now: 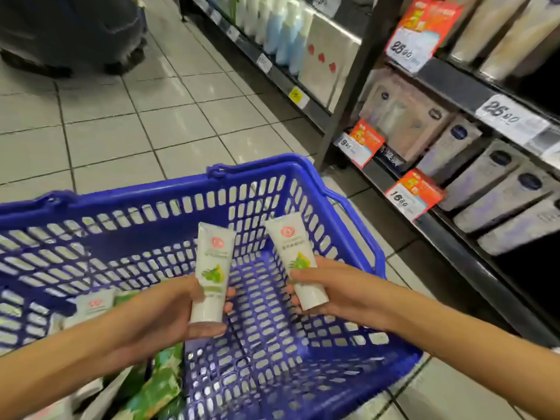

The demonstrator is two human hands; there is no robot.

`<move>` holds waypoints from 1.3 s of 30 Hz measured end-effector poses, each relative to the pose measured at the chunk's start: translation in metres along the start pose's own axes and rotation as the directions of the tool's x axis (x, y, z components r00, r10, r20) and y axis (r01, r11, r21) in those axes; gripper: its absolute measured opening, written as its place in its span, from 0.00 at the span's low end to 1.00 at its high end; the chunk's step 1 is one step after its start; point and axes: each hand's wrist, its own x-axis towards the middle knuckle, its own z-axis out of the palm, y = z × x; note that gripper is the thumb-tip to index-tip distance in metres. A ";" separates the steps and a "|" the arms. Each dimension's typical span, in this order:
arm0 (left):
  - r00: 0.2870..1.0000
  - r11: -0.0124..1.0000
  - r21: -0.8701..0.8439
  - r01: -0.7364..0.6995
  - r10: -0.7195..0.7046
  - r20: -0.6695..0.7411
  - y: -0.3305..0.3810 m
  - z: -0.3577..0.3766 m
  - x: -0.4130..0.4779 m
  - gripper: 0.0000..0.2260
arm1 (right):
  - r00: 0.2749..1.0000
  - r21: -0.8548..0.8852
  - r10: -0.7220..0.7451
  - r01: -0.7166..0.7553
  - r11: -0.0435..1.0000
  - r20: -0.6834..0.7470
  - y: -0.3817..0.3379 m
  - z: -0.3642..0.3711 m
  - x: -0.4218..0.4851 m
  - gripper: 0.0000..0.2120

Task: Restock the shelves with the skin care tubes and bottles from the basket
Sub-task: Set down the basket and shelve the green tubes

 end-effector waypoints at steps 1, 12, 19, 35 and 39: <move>0.997 0.998 0.052 -0.048 0.045 0.058 0.005 0.023 0.001 0.23 | 0.998 0.055 -0.062 0.062 0.997 -0.008 -0.002 -0.006 -0.017 0.17; 0.846 0.912 0.288 -0.292 0.106 0.523 -0.026 0.264 0.082 0.20 | 0.709 0.256 -0.437 0.644 0.721 -0.553 0.038 -0.069 -0.188 0.12; 0.732 0.881 0.361 -0.306 -0.024 0.680 -0.079 0.366 0.088 0.09 | 0.503 0.207 -0.295 0.722 0.661 -0.813 0.071 -0.088 -0.291 0.18; 0.543 0.705 0.445 -0.552 -0.101 0.834 -0.203 0.549 0.066 0.13 | 0.225 -0.016 -0.421 0.867 0.498 -0.879 0.186 -0.180 -0.451 0.12; 0.563 0.748 0.400 -0.529 -0.043 0.825 -0.222 0.572 0.067 0.16 | 0.123 -0.210 -0.423 0.726 0.655 -0.898 0.205 -0.198 -0.467 0.18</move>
